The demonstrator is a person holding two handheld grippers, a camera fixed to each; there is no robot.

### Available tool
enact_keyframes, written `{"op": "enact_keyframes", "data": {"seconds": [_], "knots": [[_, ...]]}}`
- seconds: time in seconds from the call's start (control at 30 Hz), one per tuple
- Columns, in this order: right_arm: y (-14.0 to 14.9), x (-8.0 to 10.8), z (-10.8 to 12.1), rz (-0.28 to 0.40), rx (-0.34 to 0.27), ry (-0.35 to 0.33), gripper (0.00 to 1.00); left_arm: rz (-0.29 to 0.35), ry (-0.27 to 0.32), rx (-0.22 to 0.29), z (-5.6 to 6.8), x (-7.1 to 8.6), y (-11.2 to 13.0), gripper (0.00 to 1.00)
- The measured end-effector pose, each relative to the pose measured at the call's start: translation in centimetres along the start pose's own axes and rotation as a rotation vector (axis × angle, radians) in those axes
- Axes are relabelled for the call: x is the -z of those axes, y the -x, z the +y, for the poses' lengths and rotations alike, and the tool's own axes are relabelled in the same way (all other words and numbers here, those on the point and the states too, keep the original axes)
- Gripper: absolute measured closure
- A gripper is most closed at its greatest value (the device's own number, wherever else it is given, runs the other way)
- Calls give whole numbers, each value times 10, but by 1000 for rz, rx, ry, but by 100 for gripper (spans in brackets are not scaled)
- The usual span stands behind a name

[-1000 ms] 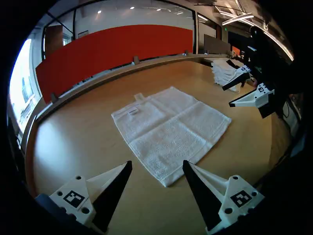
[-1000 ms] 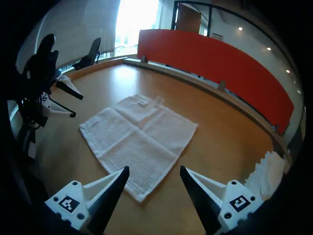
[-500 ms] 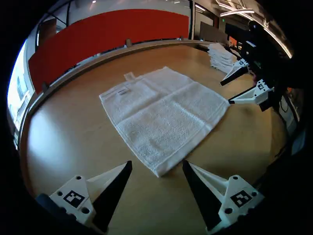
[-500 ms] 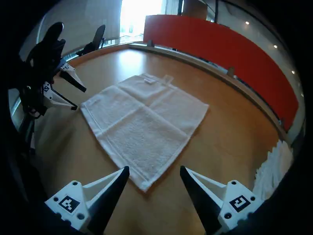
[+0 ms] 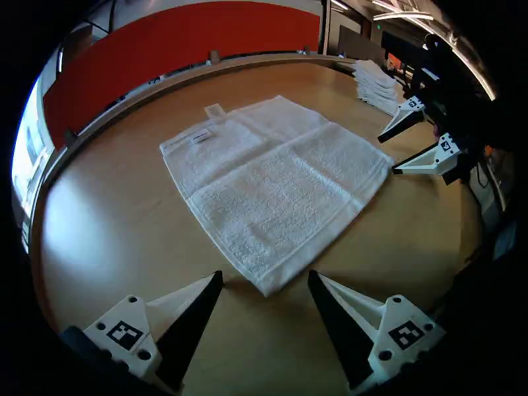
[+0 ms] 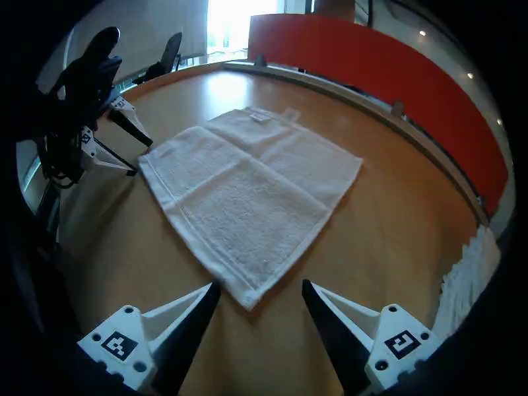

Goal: Fold towel

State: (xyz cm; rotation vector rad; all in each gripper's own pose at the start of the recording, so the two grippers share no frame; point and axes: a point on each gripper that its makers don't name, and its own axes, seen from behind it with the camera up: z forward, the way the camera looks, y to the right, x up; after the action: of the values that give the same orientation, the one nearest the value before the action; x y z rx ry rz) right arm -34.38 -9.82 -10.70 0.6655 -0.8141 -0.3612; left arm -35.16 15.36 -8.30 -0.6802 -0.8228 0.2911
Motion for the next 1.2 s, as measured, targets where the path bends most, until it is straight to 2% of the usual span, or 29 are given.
{"op": "enact_keyframes", "data": {"seconds": [0.17,0.3,0.47,0.6,0.77,0.83,0.9,1.1,1.2], "knots": [[3,-1,-2,-7,4,-16,13,-7,0,-12,1,-1,1,7],[3,-2,-5,-7,2,-35,20,-10,-8,-3,-1,-1,1,17],[4,-2,-9,-8,-7,-58,32,-14,-12,-3,0,-1,1,24],[5,-2,-10,-7,-14,-60,36,-18,-10,-3,2,-1,1,28],[4,-4,-13,-8,-5,-68,45,-29,-9,-2,5,0,1,35],[4,-4,-14,-9,-3,-70,49,-34,-9,0,5,0,1,45],[3,-4,-14,-11,-2,-73,54,-40,-11,2,5,0,1,49],[2,-3,-14,-29,-17,-65,72,-45,-19,15,5,-1,-1,77],[-1,-3,-15,-30,-21,-64,79,-43,-25,21,5,-2,-2,83]]}}
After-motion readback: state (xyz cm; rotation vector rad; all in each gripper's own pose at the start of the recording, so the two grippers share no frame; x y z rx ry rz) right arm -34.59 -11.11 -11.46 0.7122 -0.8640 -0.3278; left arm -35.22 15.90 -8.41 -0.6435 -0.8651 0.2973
